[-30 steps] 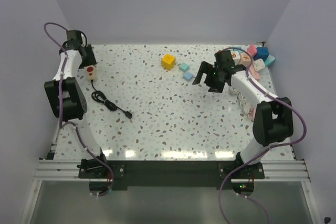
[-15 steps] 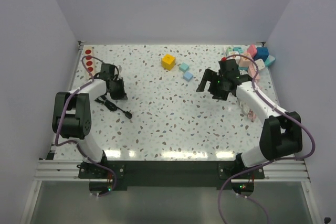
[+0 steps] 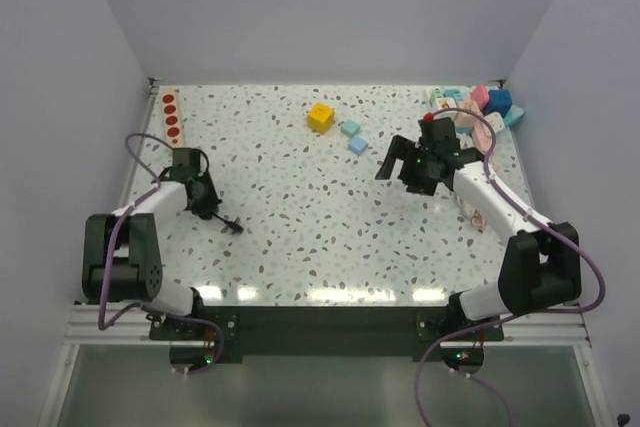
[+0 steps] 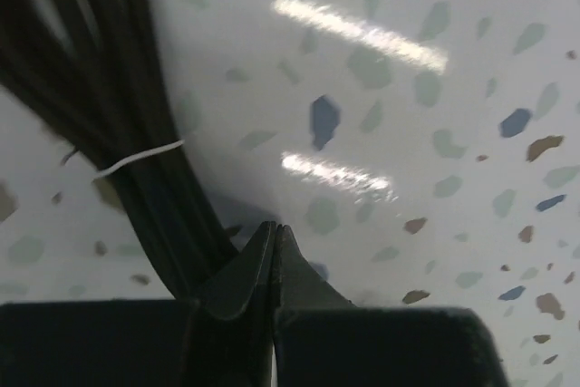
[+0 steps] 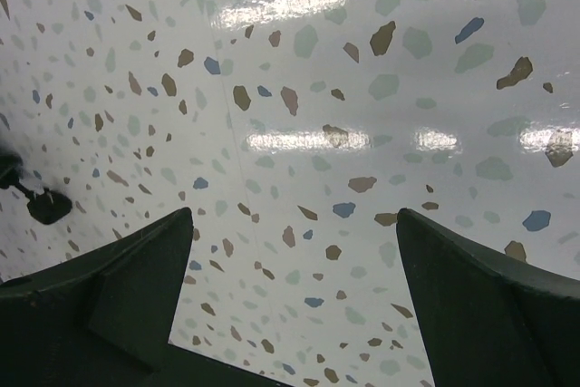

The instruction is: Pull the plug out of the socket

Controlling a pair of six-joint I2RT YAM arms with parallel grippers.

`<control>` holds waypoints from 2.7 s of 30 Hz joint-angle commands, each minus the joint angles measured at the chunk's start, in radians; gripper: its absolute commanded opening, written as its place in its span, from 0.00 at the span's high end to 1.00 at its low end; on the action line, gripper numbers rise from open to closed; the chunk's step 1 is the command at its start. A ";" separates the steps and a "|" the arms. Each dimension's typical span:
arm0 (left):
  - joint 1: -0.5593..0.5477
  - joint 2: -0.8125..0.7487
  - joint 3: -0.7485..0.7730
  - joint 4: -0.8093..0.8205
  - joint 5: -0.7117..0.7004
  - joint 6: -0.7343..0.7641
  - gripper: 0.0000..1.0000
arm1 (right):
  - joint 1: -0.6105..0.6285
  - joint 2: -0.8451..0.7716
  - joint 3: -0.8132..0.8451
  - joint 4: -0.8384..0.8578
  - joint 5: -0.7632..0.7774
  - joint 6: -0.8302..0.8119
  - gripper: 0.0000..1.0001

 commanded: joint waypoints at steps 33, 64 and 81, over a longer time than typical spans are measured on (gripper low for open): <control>0.320 -0.469 0.093 -0.185 -0.110 0.025 1.00 | -0.173 0.015 0.106 -0.097 0.270 0.002 0.02; 0.027 -0.347 -0.062 -0.111 0.257 0.007 1.00 | -0.282 0.584 0.451 -0.118 0.096 -0.093 0.91; 0.026 -0.310 -0.037 -0.103 0.322 0.036 1.00 | 0.199 0.072 -0.185 -0.114 0.091 0.162 1.00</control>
